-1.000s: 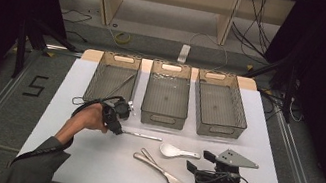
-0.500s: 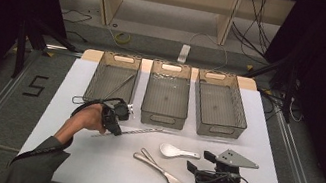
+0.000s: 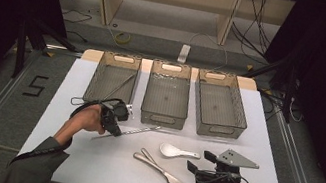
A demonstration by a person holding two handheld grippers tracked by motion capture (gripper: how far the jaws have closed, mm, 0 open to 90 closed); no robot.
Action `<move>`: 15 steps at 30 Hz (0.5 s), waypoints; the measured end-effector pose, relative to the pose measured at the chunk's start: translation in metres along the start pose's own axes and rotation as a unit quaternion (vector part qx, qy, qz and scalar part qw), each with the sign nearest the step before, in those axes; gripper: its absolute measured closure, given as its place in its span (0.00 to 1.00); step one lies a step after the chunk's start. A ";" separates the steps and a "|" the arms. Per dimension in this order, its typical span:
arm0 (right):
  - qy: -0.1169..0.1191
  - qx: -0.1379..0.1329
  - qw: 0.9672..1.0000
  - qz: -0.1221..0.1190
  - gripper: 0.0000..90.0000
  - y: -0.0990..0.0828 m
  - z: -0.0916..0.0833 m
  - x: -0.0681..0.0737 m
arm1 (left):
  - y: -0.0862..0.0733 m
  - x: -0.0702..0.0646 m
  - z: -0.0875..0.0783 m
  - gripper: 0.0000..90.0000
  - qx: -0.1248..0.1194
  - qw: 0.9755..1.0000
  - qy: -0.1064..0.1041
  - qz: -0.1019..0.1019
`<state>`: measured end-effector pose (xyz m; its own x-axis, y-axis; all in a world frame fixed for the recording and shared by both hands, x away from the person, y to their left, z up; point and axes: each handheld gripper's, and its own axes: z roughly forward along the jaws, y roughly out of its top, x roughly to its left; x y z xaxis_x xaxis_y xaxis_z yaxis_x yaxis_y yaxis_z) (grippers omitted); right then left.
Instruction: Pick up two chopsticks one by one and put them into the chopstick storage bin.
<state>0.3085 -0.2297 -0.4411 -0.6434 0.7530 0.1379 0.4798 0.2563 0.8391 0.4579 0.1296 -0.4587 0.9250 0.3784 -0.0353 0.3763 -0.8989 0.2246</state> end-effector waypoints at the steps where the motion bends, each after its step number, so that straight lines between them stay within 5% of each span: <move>1: 0.000 0.000 1.000 -0.001 0.31 0.000 0.000 0.000 | 0.000 -0.001 -0.001 0.95 -0.003 1.000 -0.002 -0.004; 15: 0.000 0.000 1.000 0.000 0.31 0.000 0.000 0.000 | -0.004 -0.011 -0.029 0.95 -0.050 0.998 -0.026 -0.020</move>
<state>0.3085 -0.2299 -0.4411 -0.6428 0.7535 0.1377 0.4796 0.2558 0.8394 0.4450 0.1352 -0.4308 0.9117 0.3997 -0.0955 0.4084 -0.8554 0.3186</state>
